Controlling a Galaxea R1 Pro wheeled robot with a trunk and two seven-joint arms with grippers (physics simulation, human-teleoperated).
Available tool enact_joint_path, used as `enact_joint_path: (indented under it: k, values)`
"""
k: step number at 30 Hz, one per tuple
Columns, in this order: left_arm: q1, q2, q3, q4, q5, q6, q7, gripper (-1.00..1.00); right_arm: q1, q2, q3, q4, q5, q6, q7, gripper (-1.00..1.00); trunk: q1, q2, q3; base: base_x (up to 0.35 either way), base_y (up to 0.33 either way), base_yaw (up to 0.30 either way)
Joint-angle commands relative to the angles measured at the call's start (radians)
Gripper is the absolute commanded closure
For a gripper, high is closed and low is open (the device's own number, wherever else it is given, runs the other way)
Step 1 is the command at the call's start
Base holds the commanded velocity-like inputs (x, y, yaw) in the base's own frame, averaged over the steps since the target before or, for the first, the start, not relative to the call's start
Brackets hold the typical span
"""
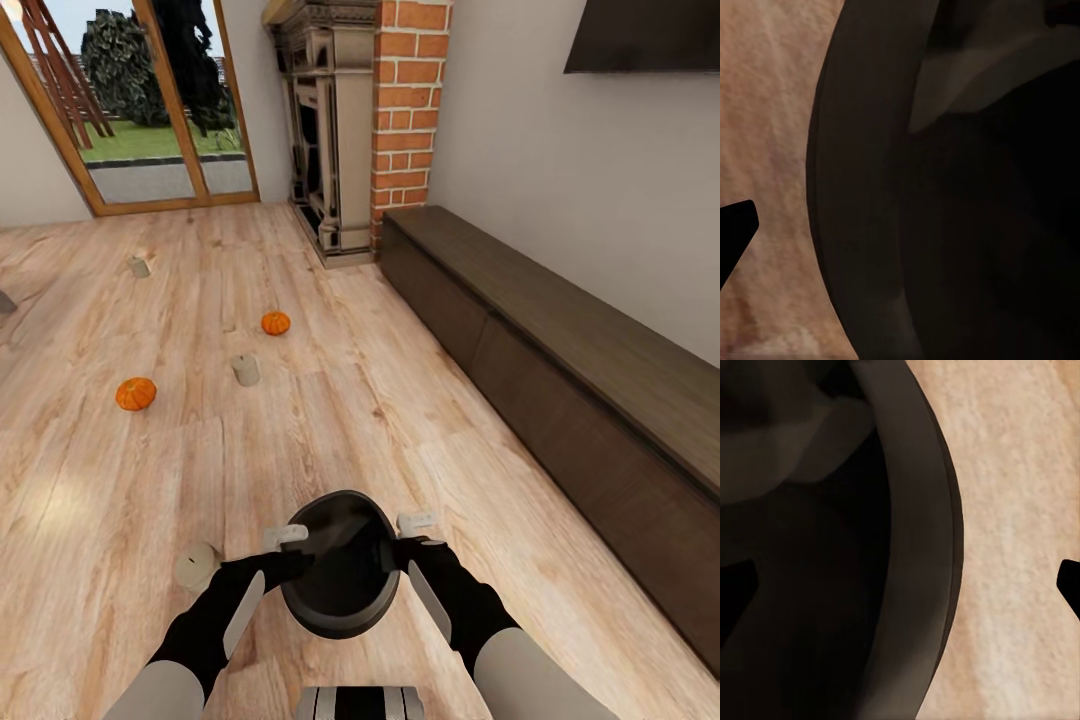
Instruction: Place each of the two pumpkins and all three candles from the living room inside a cabinet in the living room (use any cabinet), then make sure every cabinet is closed, and position the cauldron so it is next to a table in the living room.
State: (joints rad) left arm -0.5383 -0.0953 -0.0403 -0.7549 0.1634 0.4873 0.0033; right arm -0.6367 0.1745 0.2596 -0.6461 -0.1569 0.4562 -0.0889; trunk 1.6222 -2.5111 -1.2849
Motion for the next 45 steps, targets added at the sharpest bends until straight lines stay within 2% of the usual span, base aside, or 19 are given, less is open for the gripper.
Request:
enact_joint_path:
  k: [1,35,38,44,45]
  values:
    - [0.0,0.0,0.0,-0.001,0.007,0.005,0.001,-1.0,0.0,0.0,0.003,-0.001,-0.01,0.001,-0.009,-1.0,0.0,0.0,-0.001,0.0,0.0,0.0]
    - [0.0,0.0,-0.001,-0.001,0.007,0.005,0.001,-1.0,0.0,0.0,0.003,0.002,-0.01,-0.013,-0.011,-1.0,0.0,0.0,-0.001,0.0,0.0,0.0]
    - [0.0,0.0,-0.001,-0.002,0.007,0.005,0.001,-1.0,0.0,0.0,0.003,0.002,-0.01,-0.013,-0.011,-1.0,0.001,-0.001,-0.012,0.0,0.0,0.0]
    - [0.0,0.0,-0.001,-0.002,0.008,0.005,0.001,-1.0,0.0,0.0,0.003,0.002,-0.01,-0.013,-0.011,-1.0,0.001,-0.001,-0.012,0.0,0.0,0.0]
    - [0.0,0.0,-0.001,-0.002,0.008,0.005,0.001,-1.0,0.0,0.0,0.003,0.002,-0.01,-0.013,-0.011,1.0,0.001,-0.001,-0.012,0.0,0.0,0.0]
